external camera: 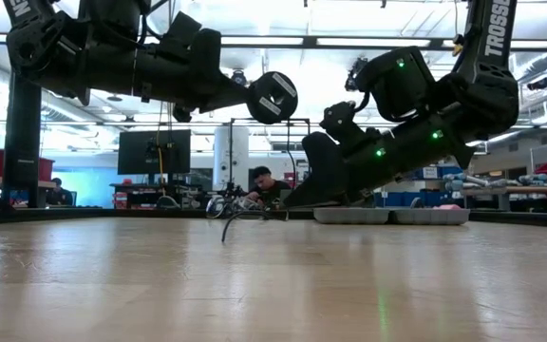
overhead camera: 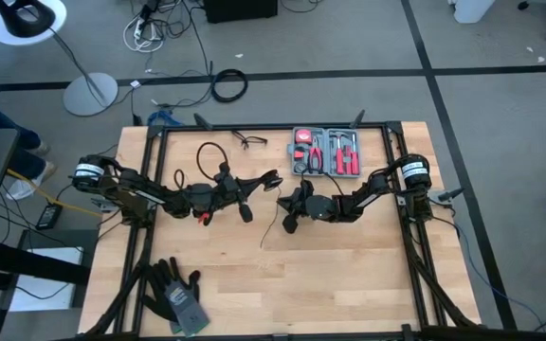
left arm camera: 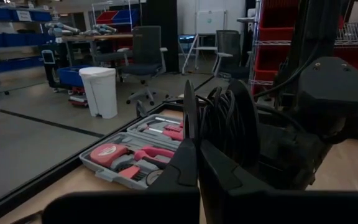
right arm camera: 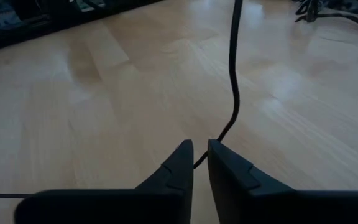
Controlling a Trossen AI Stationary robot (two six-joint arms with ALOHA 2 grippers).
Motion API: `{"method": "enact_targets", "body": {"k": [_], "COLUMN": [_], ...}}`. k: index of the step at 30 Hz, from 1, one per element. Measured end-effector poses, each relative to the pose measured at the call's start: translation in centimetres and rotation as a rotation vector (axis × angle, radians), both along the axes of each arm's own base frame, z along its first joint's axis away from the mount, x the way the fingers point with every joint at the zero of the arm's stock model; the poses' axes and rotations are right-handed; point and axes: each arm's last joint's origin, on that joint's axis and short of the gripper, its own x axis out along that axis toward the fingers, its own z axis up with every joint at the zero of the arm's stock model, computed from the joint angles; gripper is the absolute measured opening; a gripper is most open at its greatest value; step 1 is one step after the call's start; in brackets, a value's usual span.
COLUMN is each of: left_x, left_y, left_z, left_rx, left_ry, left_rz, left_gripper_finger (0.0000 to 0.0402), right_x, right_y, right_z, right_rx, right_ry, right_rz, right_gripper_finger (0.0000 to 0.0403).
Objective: Coil cords
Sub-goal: Coil the black wire onto the spool
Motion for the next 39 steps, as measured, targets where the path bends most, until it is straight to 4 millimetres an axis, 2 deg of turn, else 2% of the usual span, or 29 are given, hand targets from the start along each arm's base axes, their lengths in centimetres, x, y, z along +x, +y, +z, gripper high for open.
{"method": "enact_targets", "body": {"k": [7,19,39], "left_x": [0.0,0.0,0.0], "left_y": [0.0,-0.1,0.0], "left_z": [0.0,0.1,-0.3], "left_rx": [-0.003,-0.006,0.004], "left_ry": [-0.005,-0.010,0.037], "left_rz": [-0.004,-0.033,0.015], "left_gripper_finger": [0.0000,0.0000,0.0000], "right_x": [0.0,-0.1,-0.5], "right_y": [-0.5,-1.2,0.1], "right_z": [0.0,-0.1,-1.0], "right_rx": [-0.001,-0.004,0.012], "right_ry": [0.000,0.013,0.109], "right_rz": [-0.014,-0.046,-0.012], "right_gripper_finger": [0.0071,0.0059,0.0045]}}
